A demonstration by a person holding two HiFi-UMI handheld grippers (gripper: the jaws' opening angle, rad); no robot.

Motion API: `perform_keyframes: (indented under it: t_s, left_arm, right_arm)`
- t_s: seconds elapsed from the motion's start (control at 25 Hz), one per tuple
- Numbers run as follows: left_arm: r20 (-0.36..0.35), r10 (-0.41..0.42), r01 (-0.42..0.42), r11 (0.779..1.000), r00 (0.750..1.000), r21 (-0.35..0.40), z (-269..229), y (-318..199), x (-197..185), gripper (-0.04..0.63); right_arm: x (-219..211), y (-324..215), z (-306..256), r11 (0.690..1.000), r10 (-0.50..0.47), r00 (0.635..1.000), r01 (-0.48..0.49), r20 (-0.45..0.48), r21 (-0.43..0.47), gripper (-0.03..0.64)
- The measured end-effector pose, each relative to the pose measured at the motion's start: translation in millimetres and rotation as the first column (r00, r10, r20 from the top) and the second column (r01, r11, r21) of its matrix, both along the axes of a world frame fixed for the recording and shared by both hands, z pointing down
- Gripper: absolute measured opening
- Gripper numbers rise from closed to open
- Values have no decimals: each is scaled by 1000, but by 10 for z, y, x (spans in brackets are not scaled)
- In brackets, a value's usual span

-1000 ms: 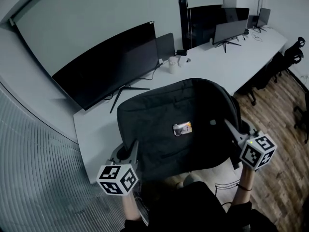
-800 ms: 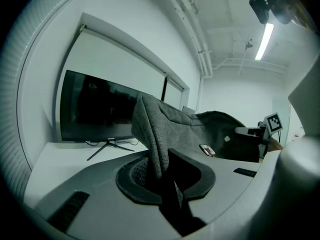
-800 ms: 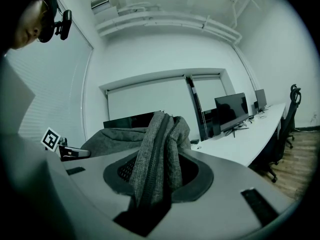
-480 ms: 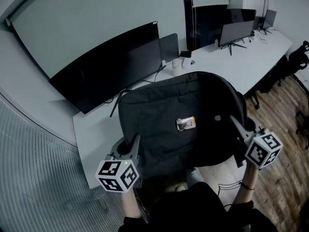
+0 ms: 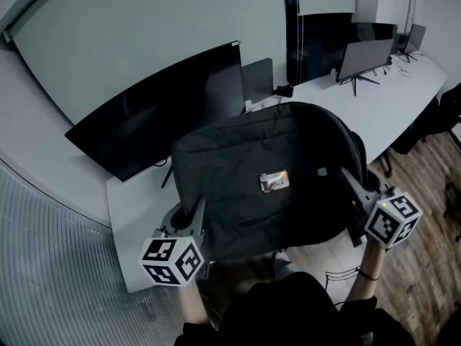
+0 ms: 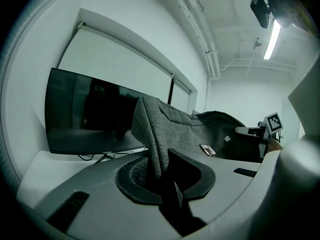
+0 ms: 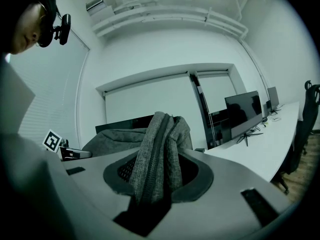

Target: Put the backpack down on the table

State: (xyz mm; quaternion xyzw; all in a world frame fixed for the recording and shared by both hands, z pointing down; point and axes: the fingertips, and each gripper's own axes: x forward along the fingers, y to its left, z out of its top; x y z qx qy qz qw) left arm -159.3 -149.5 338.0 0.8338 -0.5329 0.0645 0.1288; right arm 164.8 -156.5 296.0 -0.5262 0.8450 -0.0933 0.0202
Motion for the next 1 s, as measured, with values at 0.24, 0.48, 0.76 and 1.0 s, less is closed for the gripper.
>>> perform_keyframes:
  t_s: [0.24,0.48,0.76,1.0]
  left_arm:
    - [0,-49,49,999,999,10,-67,-268,48,62]
    - [5,-111,111,994,994,-3,-51,-555,42,61]
    - [15,-176,177,984,984,-33,99,-806,58,63]
    - [42,-224,226,973,974,-53,254,-1005,1,63]
  right_arm:
    - [45,-428,-68,999,-50,999,50,1,9,124]
    - [19,-906,-39,994,-109,994,109,1,-7,124]
    - [-6,-1384,124,983,-178,984,178,4,-40,124]
    - [-109,-1753,291,971,-226,974,226,6,-75,124]
